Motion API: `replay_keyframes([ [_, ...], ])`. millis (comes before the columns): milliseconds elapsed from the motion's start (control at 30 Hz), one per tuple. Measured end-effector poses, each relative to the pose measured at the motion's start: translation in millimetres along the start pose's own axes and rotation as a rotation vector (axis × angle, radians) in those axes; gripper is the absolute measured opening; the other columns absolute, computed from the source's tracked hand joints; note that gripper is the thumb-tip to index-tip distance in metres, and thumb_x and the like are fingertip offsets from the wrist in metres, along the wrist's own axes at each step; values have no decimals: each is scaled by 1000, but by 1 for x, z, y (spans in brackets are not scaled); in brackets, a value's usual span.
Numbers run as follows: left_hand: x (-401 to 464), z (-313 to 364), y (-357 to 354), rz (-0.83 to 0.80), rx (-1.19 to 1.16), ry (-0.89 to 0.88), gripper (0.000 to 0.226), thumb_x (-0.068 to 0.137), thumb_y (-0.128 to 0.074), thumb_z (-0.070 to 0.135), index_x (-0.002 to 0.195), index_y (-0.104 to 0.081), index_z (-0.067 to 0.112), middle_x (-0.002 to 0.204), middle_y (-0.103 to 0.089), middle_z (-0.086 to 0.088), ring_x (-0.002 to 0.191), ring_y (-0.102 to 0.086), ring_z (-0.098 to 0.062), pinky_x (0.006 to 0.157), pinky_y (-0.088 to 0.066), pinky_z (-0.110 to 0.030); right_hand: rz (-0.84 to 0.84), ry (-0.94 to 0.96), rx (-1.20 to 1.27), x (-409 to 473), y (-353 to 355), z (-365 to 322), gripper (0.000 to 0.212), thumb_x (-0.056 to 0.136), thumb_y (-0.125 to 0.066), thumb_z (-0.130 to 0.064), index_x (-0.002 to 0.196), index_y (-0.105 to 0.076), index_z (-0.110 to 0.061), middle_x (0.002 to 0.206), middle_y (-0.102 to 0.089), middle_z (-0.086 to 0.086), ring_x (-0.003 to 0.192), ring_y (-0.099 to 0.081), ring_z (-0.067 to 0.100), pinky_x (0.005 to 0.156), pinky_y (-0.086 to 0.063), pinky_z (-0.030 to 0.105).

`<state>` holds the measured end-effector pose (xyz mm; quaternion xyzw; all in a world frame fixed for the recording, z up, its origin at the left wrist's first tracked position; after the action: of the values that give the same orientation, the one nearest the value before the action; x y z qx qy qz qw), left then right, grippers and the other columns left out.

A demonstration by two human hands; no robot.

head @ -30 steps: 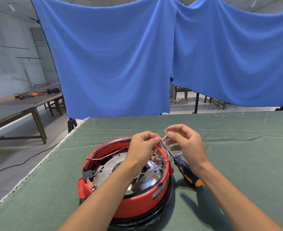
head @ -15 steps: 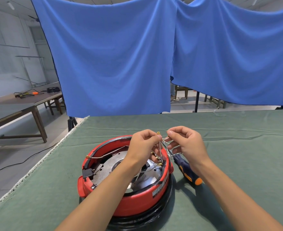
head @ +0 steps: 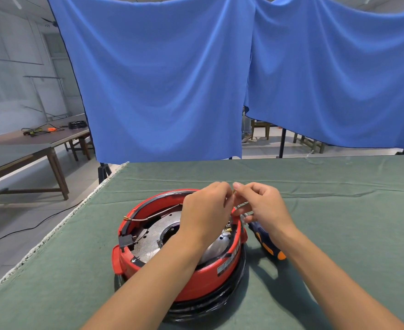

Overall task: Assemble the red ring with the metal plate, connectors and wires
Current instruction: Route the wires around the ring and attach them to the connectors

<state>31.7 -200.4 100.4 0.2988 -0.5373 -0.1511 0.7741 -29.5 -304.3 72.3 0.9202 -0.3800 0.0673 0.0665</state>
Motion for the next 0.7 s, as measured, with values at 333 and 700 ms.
replay_keyframes([
  [333,-5,-18,-9,-60,-175,238,6,81,-57,25,85,-52,26,69,-56,14,69,-53,-10,56,-32,-23,26,-15,6,6,5,11,24,92,-59,-14,69,-64,-8,54,-66,-2,43,-58,9,49,-43,26],
  [700,-6,-36,-18,-167,-876,685,19,92,-57,9,76,-65,5,53,-62,4,43,-56,-7,39,-45,-23,-10,29,-96,10,3,15,32,88,-66,-21,69,-67,4,41,-45,-5,36,-35,8,37,-29,18],
])
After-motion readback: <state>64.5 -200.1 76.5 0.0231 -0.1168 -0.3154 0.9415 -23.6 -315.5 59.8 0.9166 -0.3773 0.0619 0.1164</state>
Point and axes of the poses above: each hand's wrist, its own x-axis towards the middle knuckle, its own y-axis out of the back of the hand, z = x × y, the point moved 6 cm from there along x, towards the middle knuckle
